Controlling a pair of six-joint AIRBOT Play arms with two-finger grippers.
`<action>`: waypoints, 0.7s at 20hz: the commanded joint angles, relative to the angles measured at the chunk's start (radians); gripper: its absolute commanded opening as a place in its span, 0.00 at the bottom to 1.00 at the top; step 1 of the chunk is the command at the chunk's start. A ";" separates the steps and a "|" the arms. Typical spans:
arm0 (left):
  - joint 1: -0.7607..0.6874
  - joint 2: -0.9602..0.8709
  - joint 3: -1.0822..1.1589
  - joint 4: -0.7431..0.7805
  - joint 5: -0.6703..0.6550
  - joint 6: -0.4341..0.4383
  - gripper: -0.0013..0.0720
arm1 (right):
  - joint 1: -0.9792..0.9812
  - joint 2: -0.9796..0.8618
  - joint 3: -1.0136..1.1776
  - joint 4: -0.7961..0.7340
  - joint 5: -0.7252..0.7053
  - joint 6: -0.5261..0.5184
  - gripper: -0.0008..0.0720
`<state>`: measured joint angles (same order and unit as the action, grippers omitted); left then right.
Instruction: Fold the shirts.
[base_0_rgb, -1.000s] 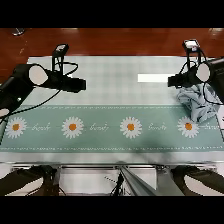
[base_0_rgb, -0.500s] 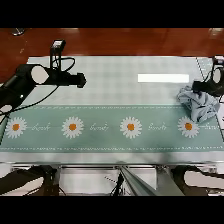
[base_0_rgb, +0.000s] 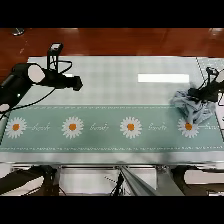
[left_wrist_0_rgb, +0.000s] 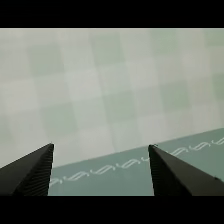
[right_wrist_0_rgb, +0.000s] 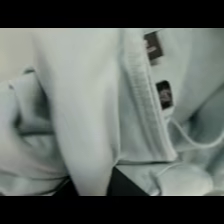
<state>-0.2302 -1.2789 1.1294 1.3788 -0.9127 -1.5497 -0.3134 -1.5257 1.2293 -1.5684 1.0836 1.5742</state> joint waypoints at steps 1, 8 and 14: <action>0.048 0.025 -0.001 0.017 -0.237 0.078 0.97 | 0.048 0.127 0.122 0.107 0.000 -0.081 0.05; 0.098 0.360 -0.163 -0.202 -0.226 0.159 0.97 | 0.255 0.464 0.505 0.198 -0.158 -0.098 0.05; 0.099 0.526 -0.367 -0.262 -0.103 0.090 0.97 | 0.528 0.552 0.628 0.295 -0.073 -0.188 0.05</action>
<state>-0.1329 -0.8200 0.8410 1.1687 -1.0618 -1.4422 0.0883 -1.0149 1.8080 -1.3235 0.9661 1.4311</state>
